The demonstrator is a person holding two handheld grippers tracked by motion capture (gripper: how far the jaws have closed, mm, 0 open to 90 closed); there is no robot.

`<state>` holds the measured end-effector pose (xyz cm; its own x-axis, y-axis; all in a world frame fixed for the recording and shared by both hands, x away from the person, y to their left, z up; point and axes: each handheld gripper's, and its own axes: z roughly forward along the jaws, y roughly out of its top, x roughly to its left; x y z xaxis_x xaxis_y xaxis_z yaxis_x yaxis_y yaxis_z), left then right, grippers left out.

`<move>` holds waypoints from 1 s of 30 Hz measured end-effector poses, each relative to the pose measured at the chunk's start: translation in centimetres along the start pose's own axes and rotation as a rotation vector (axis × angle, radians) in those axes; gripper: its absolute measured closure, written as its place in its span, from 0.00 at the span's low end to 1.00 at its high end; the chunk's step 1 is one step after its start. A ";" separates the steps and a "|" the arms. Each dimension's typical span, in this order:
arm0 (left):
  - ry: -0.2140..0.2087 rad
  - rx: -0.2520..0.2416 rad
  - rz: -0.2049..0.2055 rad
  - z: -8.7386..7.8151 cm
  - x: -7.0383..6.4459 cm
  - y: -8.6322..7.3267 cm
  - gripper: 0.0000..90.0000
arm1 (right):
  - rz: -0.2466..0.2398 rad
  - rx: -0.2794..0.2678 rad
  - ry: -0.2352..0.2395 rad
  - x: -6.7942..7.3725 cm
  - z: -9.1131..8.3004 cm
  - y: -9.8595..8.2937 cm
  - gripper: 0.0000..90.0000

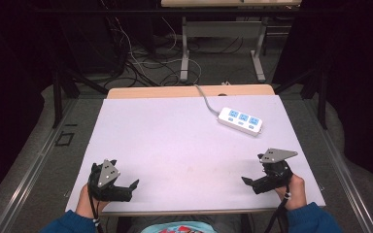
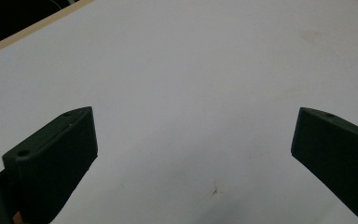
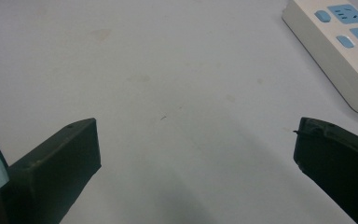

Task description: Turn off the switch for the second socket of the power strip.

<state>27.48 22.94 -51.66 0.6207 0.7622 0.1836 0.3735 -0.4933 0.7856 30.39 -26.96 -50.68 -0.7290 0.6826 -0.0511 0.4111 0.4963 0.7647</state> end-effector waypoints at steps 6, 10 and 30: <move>-0.004 -0.001 -0.004 0.0 -0.1 0.0 0.00 | -0.006 -0.005 -0.006 -0.1 0.2 0.2 0.00; 0.002 0.001 0.003 0.0 -0.1 0.0 0.00 | -0.016 -0.001 -0.015 -0.2 0.3 0.3 0.00; 0.007 0.006 0.005 0.1 -0.1 0.1 0.00 | -0.002 0.010 -0.044 -1.9 1.5 1.3 0.00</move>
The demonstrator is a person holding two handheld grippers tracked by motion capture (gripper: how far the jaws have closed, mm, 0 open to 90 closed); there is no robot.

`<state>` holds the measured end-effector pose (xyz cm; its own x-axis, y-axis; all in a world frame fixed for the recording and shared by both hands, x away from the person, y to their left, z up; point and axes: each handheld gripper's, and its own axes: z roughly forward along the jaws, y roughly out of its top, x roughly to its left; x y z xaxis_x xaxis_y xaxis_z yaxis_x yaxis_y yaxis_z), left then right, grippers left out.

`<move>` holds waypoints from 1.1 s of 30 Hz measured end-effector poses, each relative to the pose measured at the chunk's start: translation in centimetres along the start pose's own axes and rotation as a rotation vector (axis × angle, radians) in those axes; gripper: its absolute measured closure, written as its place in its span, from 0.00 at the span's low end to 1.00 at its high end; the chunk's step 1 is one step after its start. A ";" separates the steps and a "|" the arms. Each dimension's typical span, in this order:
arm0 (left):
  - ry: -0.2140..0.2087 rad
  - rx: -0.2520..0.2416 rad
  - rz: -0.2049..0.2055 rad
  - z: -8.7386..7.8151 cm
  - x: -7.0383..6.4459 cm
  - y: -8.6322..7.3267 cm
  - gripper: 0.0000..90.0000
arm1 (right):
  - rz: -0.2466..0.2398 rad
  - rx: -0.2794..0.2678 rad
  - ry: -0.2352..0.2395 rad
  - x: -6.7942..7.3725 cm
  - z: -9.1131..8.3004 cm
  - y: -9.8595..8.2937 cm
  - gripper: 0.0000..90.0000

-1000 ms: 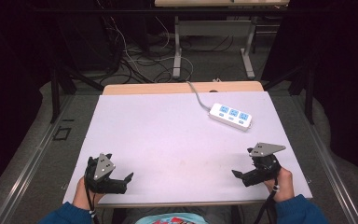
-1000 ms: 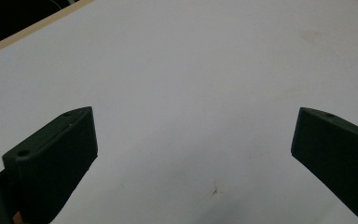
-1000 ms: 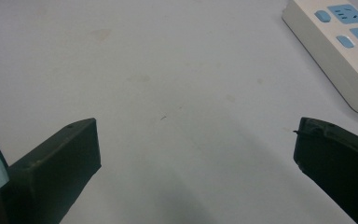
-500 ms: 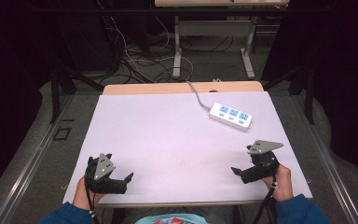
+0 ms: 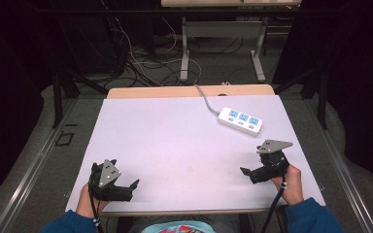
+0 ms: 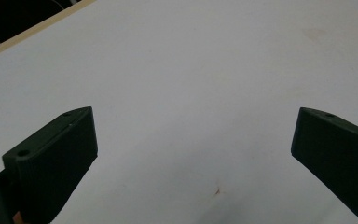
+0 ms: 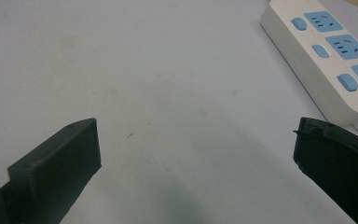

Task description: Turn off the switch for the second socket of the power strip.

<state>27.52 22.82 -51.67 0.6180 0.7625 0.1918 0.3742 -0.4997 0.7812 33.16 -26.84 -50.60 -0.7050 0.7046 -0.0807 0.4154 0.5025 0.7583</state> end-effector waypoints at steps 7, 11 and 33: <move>0.007 -0.007 0.000 0.0 0.0 0.0 0.00 | 0.000 -0.003 -0.015 -0.5 0.4 0.3 0.00; 0.007 -0.001 0.004 0.0 0.0 0.0 0.00 | 0.001 -0.007 -0.020 -0.7 0.5 0.6 0.00; 0.016 -0.003 0.005 0.0 0.1 0.0 0.00 | -0.019 0.005 -0.038 -1.9 2.8 2.4 0.00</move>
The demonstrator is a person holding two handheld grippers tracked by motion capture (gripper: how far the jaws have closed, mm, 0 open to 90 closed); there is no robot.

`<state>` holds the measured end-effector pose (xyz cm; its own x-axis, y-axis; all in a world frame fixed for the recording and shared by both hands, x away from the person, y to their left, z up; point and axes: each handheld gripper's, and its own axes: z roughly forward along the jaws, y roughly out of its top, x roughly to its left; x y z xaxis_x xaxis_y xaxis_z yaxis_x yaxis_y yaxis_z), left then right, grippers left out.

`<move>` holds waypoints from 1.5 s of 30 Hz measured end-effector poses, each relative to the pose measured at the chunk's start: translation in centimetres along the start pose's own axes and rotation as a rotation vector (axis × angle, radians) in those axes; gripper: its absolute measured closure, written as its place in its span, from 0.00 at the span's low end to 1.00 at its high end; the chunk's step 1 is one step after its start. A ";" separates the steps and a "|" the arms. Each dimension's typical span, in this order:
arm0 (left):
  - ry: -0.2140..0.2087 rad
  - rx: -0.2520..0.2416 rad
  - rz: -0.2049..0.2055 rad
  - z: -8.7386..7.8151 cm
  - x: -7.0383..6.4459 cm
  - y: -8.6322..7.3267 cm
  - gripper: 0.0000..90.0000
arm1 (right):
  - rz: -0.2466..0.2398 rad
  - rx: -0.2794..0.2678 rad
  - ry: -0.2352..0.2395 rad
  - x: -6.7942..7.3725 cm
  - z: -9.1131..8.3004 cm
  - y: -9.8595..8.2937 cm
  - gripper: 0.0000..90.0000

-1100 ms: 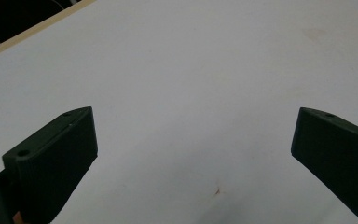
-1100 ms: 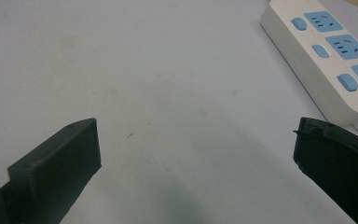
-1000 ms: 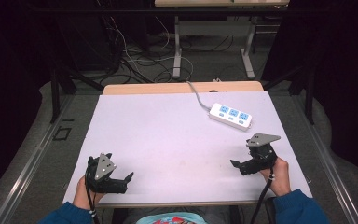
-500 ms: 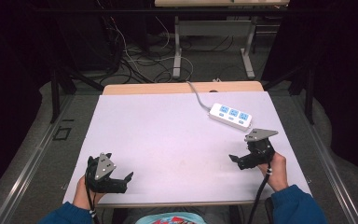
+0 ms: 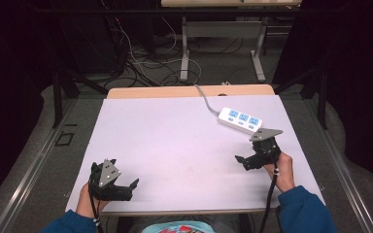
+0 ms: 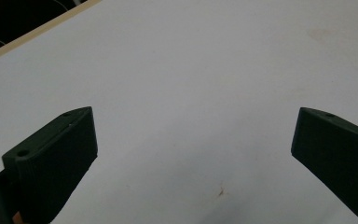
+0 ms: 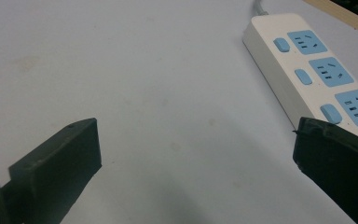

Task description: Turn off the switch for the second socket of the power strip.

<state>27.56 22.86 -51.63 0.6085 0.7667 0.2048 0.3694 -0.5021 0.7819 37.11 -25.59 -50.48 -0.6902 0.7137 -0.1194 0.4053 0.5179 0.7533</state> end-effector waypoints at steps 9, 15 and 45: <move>-0.006 0.000 0.000 0.0 0.0 0.0 0.00 | 0.035 -0.011 0.014 -1.0 1.0 1.0 0.01; -0.004 -0.002 0.004 0.1 -0.1 0.0 0.00 | 0.044 0.003 0.020 -1.6 2.0 1.8 0.01; -0.009 0.001 0.007 0.0 0.0 0.0 0.00 | 0.124 0.007 -0.005 -5.1 4.5 3.3 0.01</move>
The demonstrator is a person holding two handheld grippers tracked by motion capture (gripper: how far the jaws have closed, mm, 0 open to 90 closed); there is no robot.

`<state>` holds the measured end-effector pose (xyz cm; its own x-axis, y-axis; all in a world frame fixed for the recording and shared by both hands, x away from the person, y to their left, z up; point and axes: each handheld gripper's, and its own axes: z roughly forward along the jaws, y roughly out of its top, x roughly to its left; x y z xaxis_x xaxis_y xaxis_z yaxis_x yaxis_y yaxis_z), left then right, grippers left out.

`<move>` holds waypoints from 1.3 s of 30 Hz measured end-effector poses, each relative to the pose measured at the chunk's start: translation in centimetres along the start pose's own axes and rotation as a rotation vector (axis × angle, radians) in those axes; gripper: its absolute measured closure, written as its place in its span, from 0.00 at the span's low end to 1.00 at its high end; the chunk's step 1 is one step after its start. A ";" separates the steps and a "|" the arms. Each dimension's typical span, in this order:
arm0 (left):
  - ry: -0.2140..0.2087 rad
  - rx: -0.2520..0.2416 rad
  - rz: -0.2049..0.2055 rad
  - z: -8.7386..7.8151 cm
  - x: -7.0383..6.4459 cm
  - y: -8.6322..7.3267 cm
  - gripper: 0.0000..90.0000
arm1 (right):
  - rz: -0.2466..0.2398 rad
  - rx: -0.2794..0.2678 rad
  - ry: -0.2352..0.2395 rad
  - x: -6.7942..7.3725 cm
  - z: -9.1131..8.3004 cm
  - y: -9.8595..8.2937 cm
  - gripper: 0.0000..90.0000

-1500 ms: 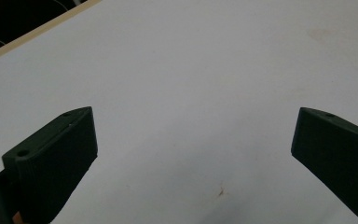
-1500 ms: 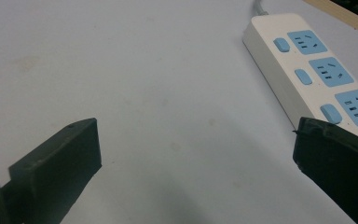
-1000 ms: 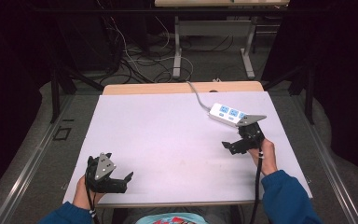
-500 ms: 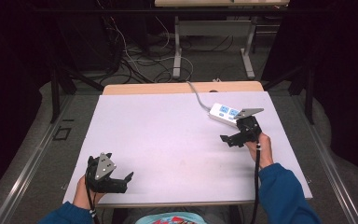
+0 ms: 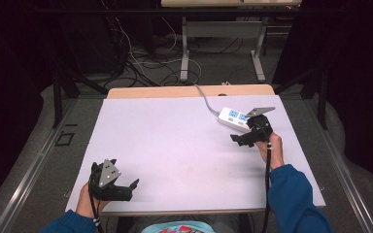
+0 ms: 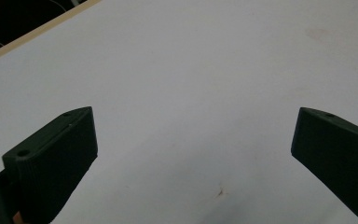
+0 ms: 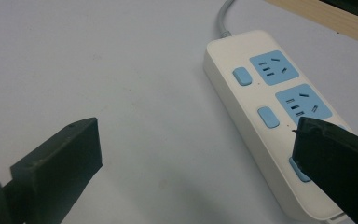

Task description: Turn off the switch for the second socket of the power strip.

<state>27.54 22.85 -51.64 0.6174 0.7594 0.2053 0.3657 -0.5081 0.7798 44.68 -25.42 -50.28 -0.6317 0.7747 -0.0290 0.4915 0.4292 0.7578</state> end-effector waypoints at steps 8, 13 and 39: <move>0.006 -0.004 0.000 0.0 0.0 0.0 0.00 | 0.026 0.000 -0.004 -0.7 0.3 0.2 0.01; 0.002 0.001 0.002 0.0 0.0 0.0 0.00 | 0.020 0.004 -0.008 -0.9 0.6 0.5 0.01; -0.008 0.001 -0.001 0.2 0.0 0.0 0.00 | 0.051 -0.010 -0.025 -2.8 2.3 1.3 0.02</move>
<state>27.68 22.76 -51.74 0.6224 0.7569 0.1995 0.3676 -0.5077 0.7792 48.42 -26.00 -50.71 -0.5910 0.8067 -0.0063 0.5167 0.3845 0.7650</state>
